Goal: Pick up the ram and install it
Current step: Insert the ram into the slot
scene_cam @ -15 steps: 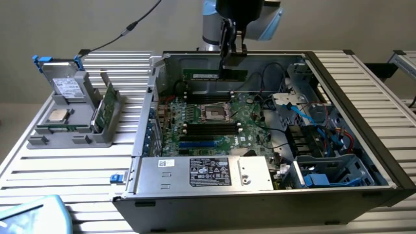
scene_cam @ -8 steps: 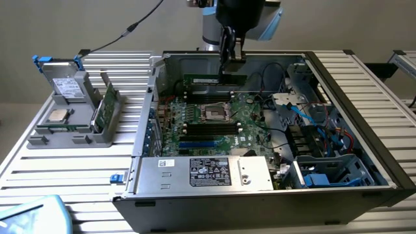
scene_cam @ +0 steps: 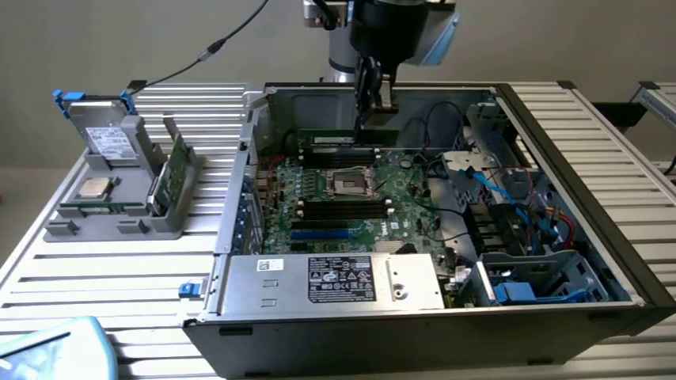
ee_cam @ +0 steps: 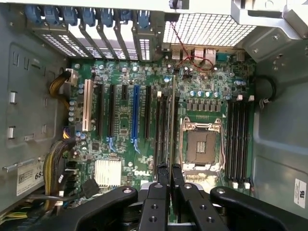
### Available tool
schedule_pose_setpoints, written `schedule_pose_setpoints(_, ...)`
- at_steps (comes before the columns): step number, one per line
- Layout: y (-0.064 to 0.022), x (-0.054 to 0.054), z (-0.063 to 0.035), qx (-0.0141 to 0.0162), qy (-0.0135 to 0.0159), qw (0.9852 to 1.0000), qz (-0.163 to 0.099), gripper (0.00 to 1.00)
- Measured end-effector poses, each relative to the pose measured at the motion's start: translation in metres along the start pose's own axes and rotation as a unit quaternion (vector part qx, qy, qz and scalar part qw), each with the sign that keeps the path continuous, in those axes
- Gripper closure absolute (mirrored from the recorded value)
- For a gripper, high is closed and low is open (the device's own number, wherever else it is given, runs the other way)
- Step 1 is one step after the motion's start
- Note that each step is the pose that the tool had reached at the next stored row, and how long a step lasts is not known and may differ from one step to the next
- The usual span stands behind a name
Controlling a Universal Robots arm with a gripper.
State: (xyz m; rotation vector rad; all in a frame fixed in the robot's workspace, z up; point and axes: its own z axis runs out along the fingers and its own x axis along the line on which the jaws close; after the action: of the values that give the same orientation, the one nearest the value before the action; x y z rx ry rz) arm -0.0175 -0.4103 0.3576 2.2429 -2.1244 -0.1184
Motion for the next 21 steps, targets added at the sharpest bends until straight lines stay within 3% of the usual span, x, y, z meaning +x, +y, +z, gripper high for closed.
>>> schedule_pose_setpoints(3,-0.0013,0.000,0.0054,-0.0004,0.0019,0.9999,-0.016,0.86)
schedule_pose_setpoints(6,-0.0094,0.000,0.0102,-0.0006,0.0041,0.9998,-0.019,0.86)
schedule_pose_setpoints(10,-0.0170,0.001,0.0169,-0.0006,0.0041,0.9998,-0.019,0.86)
schedule_pose_setpoints(21,-0.0186,0.000,0.0367,-0.0001,0.0015,0.9999,0.010,0.86)
